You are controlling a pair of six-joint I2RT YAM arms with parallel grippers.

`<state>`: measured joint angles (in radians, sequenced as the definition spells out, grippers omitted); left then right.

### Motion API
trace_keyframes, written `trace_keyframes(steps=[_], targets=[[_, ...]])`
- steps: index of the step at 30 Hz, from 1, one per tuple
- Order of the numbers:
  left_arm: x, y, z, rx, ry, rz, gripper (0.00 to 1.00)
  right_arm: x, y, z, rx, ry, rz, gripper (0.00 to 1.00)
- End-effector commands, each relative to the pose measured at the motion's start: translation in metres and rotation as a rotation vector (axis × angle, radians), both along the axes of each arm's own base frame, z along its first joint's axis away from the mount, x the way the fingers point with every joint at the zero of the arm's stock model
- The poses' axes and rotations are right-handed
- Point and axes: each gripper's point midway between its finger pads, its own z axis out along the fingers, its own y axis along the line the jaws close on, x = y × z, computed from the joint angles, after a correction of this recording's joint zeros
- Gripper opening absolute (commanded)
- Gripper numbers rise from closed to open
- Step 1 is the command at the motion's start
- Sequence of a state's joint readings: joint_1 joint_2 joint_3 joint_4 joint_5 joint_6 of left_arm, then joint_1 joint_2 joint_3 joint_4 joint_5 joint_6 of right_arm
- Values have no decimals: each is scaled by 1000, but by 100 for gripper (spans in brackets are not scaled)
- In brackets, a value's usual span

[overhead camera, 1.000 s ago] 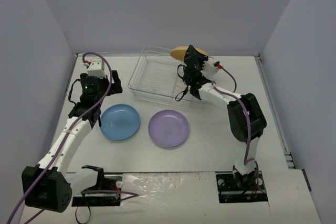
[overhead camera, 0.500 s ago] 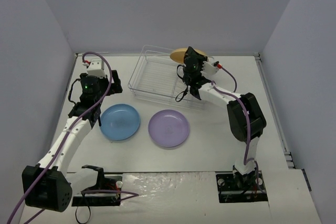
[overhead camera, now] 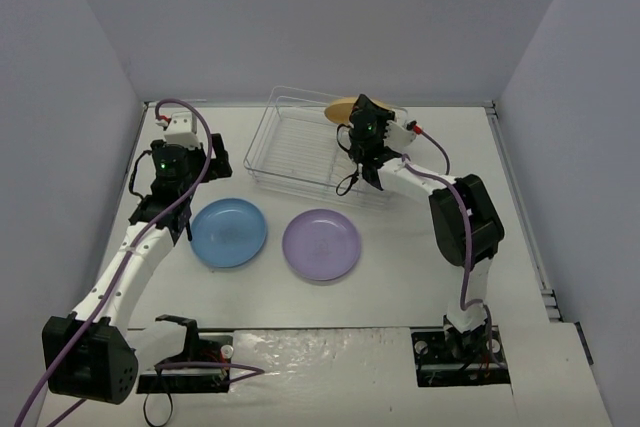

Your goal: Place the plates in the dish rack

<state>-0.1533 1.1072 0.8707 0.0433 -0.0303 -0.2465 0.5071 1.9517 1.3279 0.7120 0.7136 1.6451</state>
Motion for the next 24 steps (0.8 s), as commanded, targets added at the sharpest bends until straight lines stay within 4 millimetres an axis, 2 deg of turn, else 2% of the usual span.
trace_keyframes(steps=[1, 6, 8, 10, 17, 21, 24], targets=[[8, 1, 34, -32, -103, 10, 97, 13, -14, 31, 91, -97, -50, 10], [9, 1, 33, -31, -98, 9, 97, 15, -14, 30, 99, -96, -54, 23], [9, 1, 33, -34, -99, 9, 97, 16, -14, 30, 95, -94, -51, 35], [9, 0, 33, -33, -98, 6, 97, 15, -14, 29, 96, -96, -47, 51], [10, 1, 35, -31, -98, 9, 97, 14, -8, 40, 72, -114, 0, 85], [9, 1, 35, -28, -94, 10, 97, 9, -3, 43, 39, -100, 43, 98], [8, 2, 37, -29, -97, 13, 97, 1, -4, 32, 52, -74, 56, 100]])
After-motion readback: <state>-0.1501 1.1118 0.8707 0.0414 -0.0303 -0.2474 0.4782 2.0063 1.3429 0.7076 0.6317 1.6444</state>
